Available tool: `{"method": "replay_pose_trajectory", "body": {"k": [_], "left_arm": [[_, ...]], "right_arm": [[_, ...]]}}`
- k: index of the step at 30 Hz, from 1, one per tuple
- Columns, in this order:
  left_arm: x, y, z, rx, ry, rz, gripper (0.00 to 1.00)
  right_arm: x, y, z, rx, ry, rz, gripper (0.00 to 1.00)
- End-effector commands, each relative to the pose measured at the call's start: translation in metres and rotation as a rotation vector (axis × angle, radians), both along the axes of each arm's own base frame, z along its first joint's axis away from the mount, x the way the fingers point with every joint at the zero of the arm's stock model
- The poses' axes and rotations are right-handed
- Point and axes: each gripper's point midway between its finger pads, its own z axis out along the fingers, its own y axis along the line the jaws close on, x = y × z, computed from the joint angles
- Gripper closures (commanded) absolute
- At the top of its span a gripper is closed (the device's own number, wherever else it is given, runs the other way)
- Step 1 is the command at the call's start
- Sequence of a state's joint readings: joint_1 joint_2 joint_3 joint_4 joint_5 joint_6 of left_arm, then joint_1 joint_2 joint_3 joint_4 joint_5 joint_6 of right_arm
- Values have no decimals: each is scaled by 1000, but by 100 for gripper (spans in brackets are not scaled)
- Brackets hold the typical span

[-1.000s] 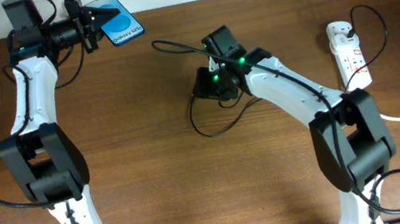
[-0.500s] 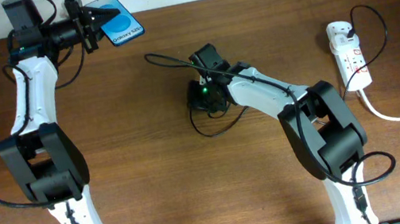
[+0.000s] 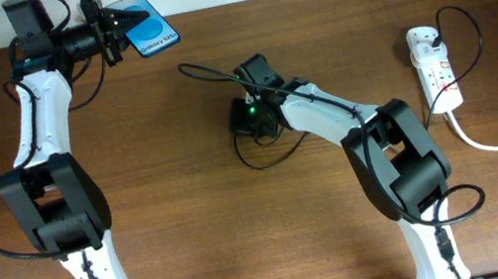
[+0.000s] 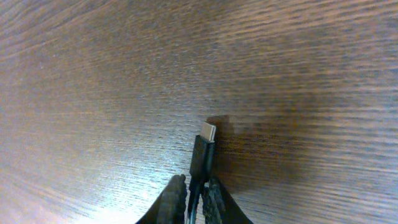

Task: Plug charger to phone and switch on socket
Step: 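Grasp the black cable's USB-C end with the right gripper and lift, then bring the connector up under the phone's bottom port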

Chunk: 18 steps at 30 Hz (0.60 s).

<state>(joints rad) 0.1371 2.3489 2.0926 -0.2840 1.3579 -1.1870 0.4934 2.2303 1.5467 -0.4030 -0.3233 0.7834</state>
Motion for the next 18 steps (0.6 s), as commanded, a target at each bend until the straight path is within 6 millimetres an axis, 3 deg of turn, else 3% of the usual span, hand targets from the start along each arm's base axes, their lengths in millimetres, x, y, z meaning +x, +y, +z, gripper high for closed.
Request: {"method": "replay_pose_trajectory", "body": {"k": [1,5,7,10,14,18], "left_arm": [[-6,-2,10,-23,-19,-41,100],[-15,-9,15,-38,-65,-98,100],[-20,-17,18,-47,-98,-139,100],[-29,-32,27,-60,-183,-215,100],[-36,-44,29,-76,-183,-261,100],[-43,-71,29,-81,-182,-311,100]], "right_arm": [[-14,4,-18,6,44,71,96],[1,-6,79,147,-161,240,96],[-4,-12,123,200,-237,304,96],[-31,-23,196,252,-350,399,96],[-67,-42,248,310,-406,484,96],[-80,-35,262,411,-397,528,96]]}}
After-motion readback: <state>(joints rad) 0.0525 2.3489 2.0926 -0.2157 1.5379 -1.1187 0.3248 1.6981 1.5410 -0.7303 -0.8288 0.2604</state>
